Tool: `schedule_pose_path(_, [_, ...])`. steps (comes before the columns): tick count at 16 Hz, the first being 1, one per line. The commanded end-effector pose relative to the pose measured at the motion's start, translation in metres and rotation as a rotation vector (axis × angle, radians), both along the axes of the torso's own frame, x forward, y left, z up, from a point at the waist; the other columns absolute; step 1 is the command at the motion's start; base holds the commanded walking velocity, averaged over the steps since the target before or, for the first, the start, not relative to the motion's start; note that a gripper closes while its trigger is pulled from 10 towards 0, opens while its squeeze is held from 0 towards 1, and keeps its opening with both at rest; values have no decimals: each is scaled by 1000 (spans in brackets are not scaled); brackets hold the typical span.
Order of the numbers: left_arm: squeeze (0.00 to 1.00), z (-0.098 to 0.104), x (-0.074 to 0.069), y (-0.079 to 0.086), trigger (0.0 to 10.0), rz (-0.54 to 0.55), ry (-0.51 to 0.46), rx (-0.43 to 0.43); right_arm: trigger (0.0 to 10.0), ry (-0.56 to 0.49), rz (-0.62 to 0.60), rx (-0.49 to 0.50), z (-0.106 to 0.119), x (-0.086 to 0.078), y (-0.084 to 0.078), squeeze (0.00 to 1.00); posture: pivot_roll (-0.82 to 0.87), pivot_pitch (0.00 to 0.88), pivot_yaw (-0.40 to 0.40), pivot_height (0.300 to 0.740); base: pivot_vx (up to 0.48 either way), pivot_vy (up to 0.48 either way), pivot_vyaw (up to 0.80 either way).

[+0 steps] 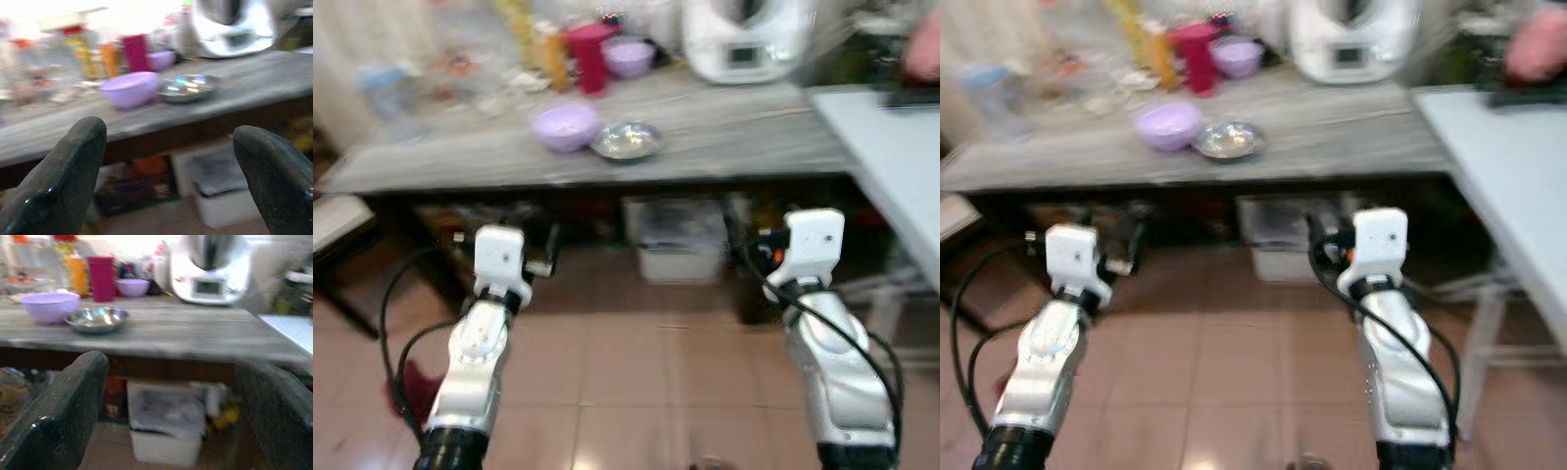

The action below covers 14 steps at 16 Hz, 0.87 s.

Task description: Setting the table

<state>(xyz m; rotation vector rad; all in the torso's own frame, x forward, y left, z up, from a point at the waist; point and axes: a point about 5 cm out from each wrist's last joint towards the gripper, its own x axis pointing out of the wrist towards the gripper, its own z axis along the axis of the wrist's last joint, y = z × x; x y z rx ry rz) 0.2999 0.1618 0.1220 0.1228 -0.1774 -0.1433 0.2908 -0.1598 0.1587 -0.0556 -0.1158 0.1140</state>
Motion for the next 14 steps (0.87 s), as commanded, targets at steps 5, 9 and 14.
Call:
schedule_pose_path(5, [0,1,-3,-5,10000,-23,-3,-15,10000,-8,18,3,2,2,4,0,-239,71,87,740,0,0,0])
schedule_pose_path(9, [0,2,-1,-6,10000,-29,-2,-24,10000,6,-9,-2,-1,3,3,0,-241,72,87,740,0,-201,0])
schedule_pose_path(14, [0,1,-1,-10,10000,-47,6,-28,10000,22,-29,19,-4,3,3,0,-245,79,95,740,0,-373,0])
